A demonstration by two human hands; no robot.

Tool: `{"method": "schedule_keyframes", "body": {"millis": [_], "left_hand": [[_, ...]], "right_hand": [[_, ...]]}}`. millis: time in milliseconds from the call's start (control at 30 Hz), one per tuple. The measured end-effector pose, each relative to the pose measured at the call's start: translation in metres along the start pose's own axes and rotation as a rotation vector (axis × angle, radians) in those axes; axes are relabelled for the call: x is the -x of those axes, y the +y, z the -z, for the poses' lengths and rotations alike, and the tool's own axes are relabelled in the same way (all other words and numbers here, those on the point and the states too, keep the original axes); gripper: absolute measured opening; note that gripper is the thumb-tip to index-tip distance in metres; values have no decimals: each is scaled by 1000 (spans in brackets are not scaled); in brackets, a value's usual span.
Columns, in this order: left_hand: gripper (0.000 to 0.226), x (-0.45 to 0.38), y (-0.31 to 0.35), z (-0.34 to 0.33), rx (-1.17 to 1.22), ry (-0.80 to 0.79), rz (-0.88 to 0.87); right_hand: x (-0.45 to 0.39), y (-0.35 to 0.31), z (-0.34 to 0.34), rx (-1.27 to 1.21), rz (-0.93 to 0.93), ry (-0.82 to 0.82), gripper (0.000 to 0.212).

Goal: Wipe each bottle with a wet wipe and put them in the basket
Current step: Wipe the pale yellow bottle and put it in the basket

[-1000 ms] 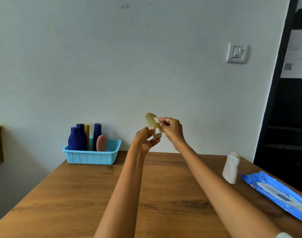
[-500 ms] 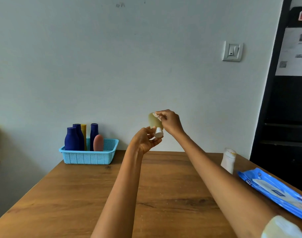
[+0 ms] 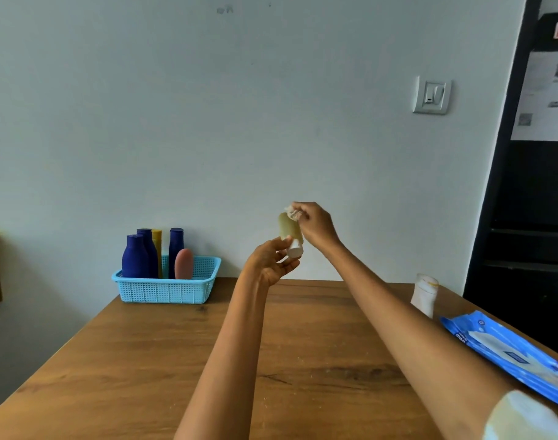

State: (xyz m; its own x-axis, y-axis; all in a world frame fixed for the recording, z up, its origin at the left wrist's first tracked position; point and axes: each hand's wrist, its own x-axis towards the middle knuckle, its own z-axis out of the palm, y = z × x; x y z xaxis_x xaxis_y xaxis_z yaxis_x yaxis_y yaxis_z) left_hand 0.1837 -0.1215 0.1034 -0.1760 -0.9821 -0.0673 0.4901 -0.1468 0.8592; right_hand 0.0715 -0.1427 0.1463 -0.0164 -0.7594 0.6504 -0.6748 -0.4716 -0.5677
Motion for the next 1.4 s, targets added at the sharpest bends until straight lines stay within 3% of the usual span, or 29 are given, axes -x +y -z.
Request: {"method": "schedule_keyframes", "body": {"millis": [100,200,400,567,733,900,1167,1333,1400], "left_hand": [[4,-1,2,1,19,13,2],[6,-2,3,5,18,47,14],[3,-5,3,7,29,64,17],[19,-4,2,3,91,26,18],[10,-3,-2,6,142,-20,13],[17,-1,6,9,202,-156,-23],[35,-4,1,3,127,28,-108],[52,-3,-3,-1,3,144,-110],[59,-4,-5,-5,-86,171,-166]], "right_hand": [[7,-1,-9,-5,33,-118,36],[16,6,-14,-20,84,-118,36],[31,9,2,-156,4,-136,28],[24,9,8,-468,-159,85,19],[25,7,-6,-307,-90,-57,25],[24,12,-4,-306,-109,38,28],[35,8,5,-385,-165,-88,15],[14,2,9,-201,-81,162,21],[0,-5,8,-71,-3,176,27]]}}
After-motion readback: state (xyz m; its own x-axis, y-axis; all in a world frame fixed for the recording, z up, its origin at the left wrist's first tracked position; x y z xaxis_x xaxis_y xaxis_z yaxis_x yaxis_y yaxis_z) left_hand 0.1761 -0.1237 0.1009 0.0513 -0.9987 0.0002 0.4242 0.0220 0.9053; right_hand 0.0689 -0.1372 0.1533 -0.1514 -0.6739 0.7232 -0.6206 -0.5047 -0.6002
